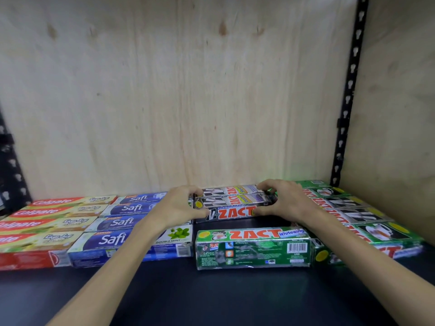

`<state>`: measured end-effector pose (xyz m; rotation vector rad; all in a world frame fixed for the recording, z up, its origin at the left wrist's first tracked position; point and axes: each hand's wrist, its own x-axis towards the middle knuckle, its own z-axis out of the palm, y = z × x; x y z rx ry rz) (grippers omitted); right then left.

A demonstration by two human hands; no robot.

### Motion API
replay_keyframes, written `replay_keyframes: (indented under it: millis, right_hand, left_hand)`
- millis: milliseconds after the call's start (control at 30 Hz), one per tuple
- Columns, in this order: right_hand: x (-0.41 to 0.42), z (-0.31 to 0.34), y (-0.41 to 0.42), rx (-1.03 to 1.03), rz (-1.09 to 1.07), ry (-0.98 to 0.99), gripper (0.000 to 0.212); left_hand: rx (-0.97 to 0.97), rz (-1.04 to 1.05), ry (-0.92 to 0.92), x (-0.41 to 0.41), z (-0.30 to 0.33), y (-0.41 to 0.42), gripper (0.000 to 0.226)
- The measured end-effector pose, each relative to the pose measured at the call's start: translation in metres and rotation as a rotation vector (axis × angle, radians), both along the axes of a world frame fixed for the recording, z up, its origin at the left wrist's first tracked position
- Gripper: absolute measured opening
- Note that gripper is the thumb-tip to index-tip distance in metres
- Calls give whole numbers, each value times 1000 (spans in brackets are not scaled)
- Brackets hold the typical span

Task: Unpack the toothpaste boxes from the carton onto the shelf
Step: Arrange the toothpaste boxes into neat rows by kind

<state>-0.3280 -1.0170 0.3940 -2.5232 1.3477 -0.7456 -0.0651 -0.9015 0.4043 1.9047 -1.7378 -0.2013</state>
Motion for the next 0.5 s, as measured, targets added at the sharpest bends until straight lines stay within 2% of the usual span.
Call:
replay_keyframes:
  millis: [67,133,233,300,500]
  right_hand:
    - [1,1,0,-39,-21,35,72]
    - [2,6,5,-66,-14,-44,66]
    - [-2,18,17,-68,60,-294,32]
    - [-9,25,25,-44,103,-365,13]
    - [-60,24,32,-67,56,-248,10]
  left_hand:
    - [6,-6,4,-2,2,1,56]
    - [-4,-11,5,-4,3,2,54]
    - [-59,-33,-20,-13,7,6,50]
    - [-93,-88,-5,-23,9,11,42]
    - [-178,-216,59,-57,6,21,24]
